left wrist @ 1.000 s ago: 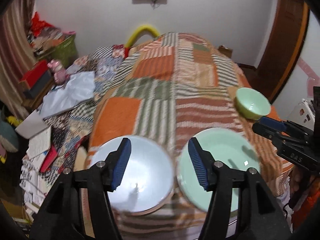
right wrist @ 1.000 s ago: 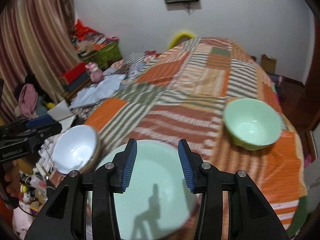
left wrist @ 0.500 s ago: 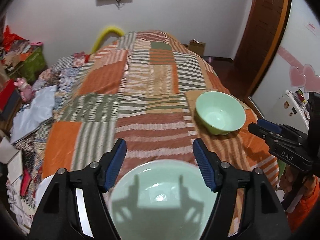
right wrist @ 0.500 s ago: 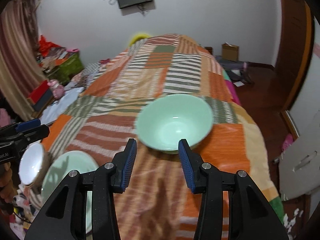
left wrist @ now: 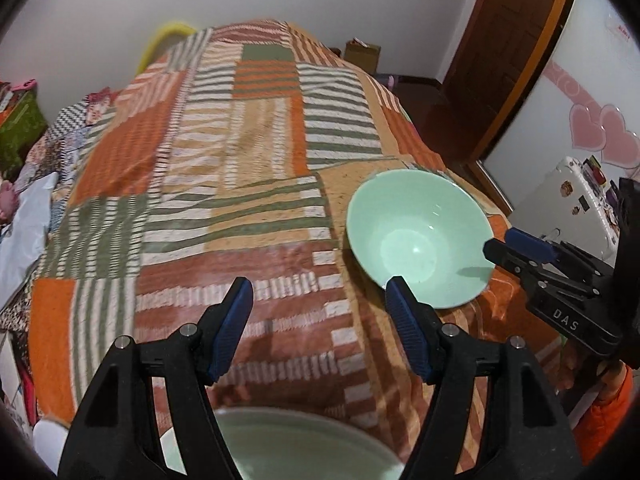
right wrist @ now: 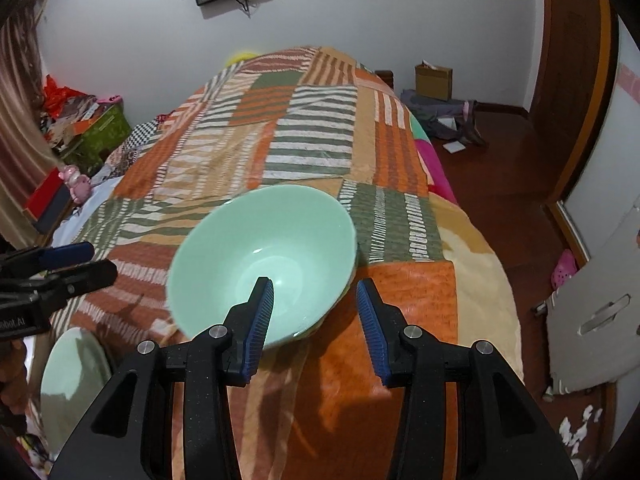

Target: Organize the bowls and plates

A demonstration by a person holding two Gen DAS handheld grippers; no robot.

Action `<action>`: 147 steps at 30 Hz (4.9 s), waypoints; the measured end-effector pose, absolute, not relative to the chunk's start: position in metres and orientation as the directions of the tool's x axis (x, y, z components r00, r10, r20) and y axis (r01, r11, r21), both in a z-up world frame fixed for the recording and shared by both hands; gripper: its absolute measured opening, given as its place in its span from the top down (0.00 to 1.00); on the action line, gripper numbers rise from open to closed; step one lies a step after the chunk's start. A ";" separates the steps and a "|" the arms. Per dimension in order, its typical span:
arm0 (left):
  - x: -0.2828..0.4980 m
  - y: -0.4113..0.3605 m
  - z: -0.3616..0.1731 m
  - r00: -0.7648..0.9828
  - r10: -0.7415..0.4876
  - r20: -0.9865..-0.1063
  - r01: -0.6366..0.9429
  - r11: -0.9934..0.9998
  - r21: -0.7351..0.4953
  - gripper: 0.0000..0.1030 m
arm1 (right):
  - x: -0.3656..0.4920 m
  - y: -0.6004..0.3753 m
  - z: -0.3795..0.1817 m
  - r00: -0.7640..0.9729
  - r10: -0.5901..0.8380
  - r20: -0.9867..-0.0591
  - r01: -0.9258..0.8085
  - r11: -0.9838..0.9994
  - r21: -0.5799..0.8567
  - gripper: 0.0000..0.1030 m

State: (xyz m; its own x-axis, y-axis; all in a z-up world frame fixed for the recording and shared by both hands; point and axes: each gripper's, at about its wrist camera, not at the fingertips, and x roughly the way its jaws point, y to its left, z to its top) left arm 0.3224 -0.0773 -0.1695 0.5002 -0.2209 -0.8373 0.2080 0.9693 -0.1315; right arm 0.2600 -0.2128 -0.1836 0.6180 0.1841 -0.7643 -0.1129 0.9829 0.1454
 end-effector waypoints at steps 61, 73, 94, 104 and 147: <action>0.275 -0.083 -0.133 0.542 -0.288 -0.789 0.258 0.951 -0.170 0.74 | 0.226 -0.165 -0.133 0.657 0.276 -0.701 -0.234 0.959 0.158 0.77; 0.216 -0.027 -0.120 0.585 -0.259 -0.768 0.172 0.966 -0.195 0.74 | 0.195 -0.115 -0.128 0.650 0.326 -0.686 -0.311 0.938 0.152 0.77; 0.124 0.093 -0.133 0.617 -0.117 -0.778 -0.074 0.976 -0.206 0.74 | 0.164 -0.006 -0.146 0.544 0.478 -0.689 -0.522 0.836 0.168 0.77; 0.100 0.139 -0.145 0.607 -0.064 -0.792 -0.152 0.969 -0.195 0.74 | 0.154 0.043 -0.159 0.479 0.518 -0.709 -0.582 0.791 0.186 0.77; 0.100 0.201 -0.193 0.536 0.001 -0.844 -0.280 0.944 -0.177 0.74 | 0.162 0.090 -0.203 0.316 0.535 -0.784 -0.640 0.730 0.239 0.76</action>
State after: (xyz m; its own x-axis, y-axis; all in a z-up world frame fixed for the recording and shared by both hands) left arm 0.0997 0.2009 -0.1926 0.5365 0.0008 -0.8439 -0.2796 0.9437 -0.1768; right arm 0.1616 0.0903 -0.2029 0.3163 0.5346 -0.7837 -0.6404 0.7298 0.2393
